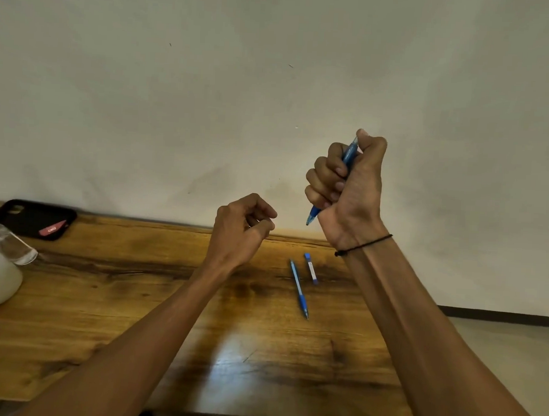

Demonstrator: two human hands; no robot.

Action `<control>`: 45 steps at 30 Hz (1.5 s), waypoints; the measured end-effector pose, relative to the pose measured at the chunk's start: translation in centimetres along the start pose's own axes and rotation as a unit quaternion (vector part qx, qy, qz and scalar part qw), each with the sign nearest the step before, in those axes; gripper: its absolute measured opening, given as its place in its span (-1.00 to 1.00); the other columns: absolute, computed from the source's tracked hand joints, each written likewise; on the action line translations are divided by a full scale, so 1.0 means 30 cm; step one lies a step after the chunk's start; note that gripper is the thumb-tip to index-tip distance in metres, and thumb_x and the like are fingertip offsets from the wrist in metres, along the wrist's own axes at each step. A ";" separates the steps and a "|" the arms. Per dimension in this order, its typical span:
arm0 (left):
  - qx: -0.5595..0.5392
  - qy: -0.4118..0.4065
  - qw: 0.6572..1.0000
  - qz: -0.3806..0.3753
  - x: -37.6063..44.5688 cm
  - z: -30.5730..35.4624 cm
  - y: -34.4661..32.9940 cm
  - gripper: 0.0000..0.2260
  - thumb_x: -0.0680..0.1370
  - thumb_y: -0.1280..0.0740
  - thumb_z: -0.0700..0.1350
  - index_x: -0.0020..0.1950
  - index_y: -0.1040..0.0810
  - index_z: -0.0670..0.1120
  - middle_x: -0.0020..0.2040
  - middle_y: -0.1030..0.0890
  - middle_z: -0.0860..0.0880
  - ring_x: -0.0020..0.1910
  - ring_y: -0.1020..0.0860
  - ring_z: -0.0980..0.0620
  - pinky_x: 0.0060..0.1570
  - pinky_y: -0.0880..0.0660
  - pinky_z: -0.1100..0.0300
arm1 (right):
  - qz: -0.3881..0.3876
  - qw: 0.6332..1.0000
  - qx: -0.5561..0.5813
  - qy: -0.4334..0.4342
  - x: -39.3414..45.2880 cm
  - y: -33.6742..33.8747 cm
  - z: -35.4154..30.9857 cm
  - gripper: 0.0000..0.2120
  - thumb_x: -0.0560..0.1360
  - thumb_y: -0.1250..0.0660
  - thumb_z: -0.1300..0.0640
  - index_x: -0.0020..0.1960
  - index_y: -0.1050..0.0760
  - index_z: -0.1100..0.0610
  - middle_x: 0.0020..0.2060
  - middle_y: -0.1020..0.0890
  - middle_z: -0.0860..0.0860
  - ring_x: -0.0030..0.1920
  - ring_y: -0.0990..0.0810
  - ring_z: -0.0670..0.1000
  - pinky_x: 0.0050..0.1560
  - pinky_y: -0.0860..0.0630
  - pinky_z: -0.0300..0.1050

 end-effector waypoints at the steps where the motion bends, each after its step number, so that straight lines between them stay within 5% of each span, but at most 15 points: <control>1: -0.007 0.005 1.000 0.001 0.000 -0.002 -0.001 -0.82 0.42 -0.35 -0.12 -0.03 -0.68 0.00 -0.17 -0.72 0.00 -0.19 -0.67 0.03 -0.13 -0.68 0.02 | 0.002 1.000 0.003 0.000 -0.001 -0.004 -0.003 -0.48 0.68 0.02 -0.13 -0.39 -0.15 0.08 -0.58 -0.15 -0.06 -0.54 -0.05 -0.08 -0.49 0.00 -0.22; 12: -0.102 0.037 0.994 0.028 0.005 -0.020 0.000 -0.78 0.55 -0.27 -0.38 -0.02 -0.70 -0.19 -0.20 -0.72 -0.13 -0.25 -0.67 -0.14 -0.24 -0.65 0.07 | -0.002 1.000 -0.009 0.000 -0.014 -0.029 -0.028 -0.48 0.70 0.05 -0.13 -0.37 -0.13 0.09 -0.59 -0.15 -0.06 -0.54 -0.04 -0.08 -0.48 0.01 -0.24; 45: -0.224 0.068 0.972 0.027 0.003 -0.016 -0.024 -0.71 0.66 -0.14 -0.34 0.00 -0.67 -0.28 -0.17 -0.71 -0.28 -0.28 -0.67 -0.11 -0.28 -0.62 0.16 | 0.010 0.999 -0.043 -0.007 -0.019 -0.061 -0.045 -0.46 0.70 0.05 -0.13 -0.40 -0.13 0.08 -0.59 -0.16 -0.06 -0.54 -0.05 -0.07 -0.50 -0.03 -0.25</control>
Point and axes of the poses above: each hand's wrist, its own x-axis towards the middle knuckle, its own y-axis out of the back of the hand, z = x × y, the point moved 10 cm from there along x, towards the middle knuckle
